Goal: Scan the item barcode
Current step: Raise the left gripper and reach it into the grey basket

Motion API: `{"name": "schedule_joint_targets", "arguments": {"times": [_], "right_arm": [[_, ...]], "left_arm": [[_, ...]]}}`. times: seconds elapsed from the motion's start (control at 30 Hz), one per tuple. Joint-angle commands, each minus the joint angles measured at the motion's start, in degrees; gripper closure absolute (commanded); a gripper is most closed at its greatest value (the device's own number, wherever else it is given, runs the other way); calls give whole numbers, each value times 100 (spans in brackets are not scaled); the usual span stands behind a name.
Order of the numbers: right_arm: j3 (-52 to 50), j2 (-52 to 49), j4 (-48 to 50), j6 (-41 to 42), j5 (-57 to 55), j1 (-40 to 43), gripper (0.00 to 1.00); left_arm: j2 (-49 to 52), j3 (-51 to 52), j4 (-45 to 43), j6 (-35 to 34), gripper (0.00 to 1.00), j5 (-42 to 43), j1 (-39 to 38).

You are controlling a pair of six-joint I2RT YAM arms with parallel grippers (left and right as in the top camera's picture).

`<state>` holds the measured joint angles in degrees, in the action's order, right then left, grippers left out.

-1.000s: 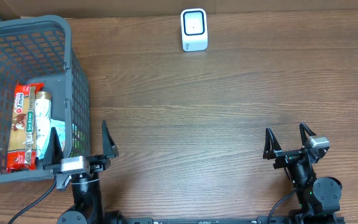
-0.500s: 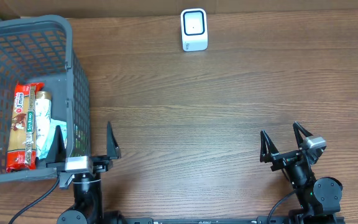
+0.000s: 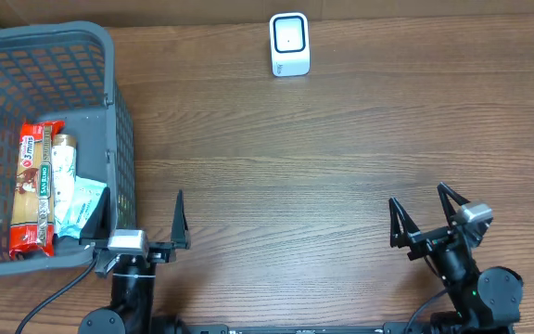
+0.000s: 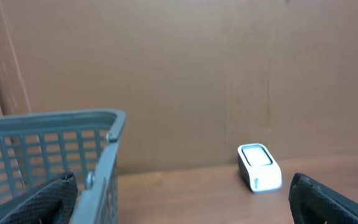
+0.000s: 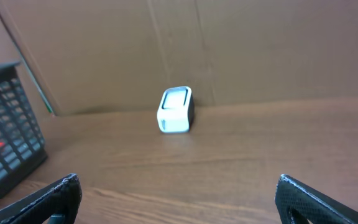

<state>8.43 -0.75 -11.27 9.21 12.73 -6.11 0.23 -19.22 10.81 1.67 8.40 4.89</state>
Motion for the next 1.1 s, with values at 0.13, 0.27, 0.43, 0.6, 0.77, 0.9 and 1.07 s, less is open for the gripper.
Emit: {"name": "schedule_joint_targets", "arguments": {"times": [0.13,0.27,0.43,0.6,0.77,0.9,1.07], "right_arm": [[944,-417,-271,-74,243,-42,0],[1547,-922,-588,-251,240,-42,0],[2262,-1565,-911,-330,240,-42,0],[2758,-1985,-1132,-337,269,-42,0],[3355,-2544,-1600,-437,402,-42,0],[3899,-3152,-2039,-704,713,-42,0],[4704,-3978,-2846,-782,1034,-42,0]], "left_arm": [[925,-188,1082,-1193,0,634,-42],[1786,-887,1244,-1191,0,782,-42],[2898,-1799,1475,-1185,1,1097,-42],[3757,-2577,1537,-892,0,1878,-42],[4625,-3598,2354,-894,0,2076,-42],[5372,-4634,3626,-894,0,2011,-42],[6225,-6356,5536,-894,0,1657,-42]]}}
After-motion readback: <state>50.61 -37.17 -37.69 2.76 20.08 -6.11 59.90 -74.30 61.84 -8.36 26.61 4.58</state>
